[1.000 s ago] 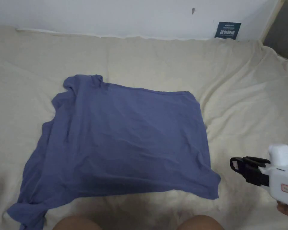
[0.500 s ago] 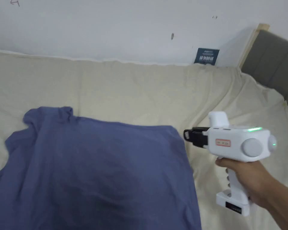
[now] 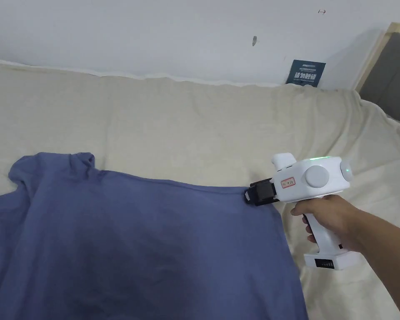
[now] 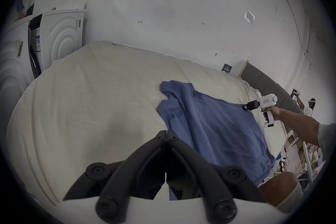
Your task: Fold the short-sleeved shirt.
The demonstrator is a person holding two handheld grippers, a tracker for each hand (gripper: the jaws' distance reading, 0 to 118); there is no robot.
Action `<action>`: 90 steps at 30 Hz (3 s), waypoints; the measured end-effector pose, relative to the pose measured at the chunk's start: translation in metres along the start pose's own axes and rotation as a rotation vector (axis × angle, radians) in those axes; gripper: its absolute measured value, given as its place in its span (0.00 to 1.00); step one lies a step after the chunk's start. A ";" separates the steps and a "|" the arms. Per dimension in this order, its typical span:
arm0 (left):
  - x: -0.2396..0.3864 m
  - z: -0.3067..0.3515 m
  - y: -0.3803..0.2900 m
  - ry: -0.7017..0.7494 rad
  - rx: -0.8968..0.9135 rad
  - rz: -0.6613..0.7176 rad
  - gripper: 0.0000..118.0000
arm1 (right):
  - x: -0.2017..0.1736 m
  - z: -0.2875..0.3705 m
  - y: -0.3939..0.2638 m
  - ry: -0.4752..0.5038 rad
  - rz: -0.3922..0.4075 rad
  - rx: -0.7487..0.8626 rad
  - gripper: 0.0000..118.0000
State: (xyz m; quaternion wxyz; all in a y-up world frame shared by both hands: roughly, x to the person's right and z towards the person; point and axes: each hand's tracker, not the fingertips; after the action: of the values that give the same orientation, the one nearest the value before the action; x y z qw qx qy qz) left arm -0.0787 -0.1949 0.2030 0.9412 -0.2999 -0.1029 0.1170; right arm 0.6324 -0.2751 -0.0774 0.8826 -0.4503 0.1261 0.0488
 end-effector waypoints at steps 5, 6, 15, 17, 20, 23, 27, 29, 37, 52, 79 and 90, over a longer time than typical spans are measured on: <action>-0.002 -0.014 0.002 -0.003 -0.011 0.004 0.00 | -0.003 -0.012 0.002 -0.007 0.017 -0.023 0.67; -0.003 -0.017 0.004 -0.002 -0.010 0.004 0.00 | -0.004 -0.011 0.003 -0.009 0.022 -0.021 0.66; -0.011 -0.050 0.029 0.013 0.021 0.020 0.00 | -0.031 0.020 -0.004 -0.042 0.119 0.060 0.05; -0.013 -0.060 0.037 0.026 0.023 0.017 0.00 | -0.027 0.032 -0.004 -0.008 0.074 0.093 0.05; -0.019 -0.075 0.049 0.030 0.022 0.027 0.00 | -0.029 0.046 -0.006 -0.014 0.115 0.130 0.05; -0.018 -0.085 0.058 0.038 0.010 0.009 0.00 | -0.037 0.057 -0.011 0.000 0.155 0.156 0.05; -0.014 -0.093 0.063 0.033 0.002 -0.008 0.00 | -0.047 0.060 -0.022 0.006 0.196 0.143 0.05; -0.012 -0.095 0.064 0.028 -0.002 -0.015 0.00 | -0.049 0.064 -0.025 0.005 0.203 0.167 0.05; -0.017 -0.138 0.083 -0.004 -0.073 -0.030 0.00 | -0.050 0.074 -0.024 0.075 0.123 0.213 0.05; -0.014 -0.263 0.106 -0.188 -0.328 -0.059 0.27 | -0.034 0.062 -0.021 0.077 0.104 0.179 0.05; 0.006 -0.333 0.125 -0.126 -0.297 0.156 0.27 | -0.028 0.062 -0.015 0.064 0.108 0.181 0.05; -0.025 -0.326 0.123 -0.034 -0.280 0.228 0.32 | -0.035 0.064 -0.014 0.068 0.106 0.180 0.05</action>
State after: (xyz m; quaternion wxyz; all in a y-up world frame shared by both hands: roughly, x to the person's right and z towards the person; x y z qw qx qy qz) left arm -0.0357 -0.2807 -0.1325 0.8688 -0.4359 -0.0996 0.2128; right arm 0.6132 -0.2310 -0.0215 0.9110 -0.3630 0.1834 0.0686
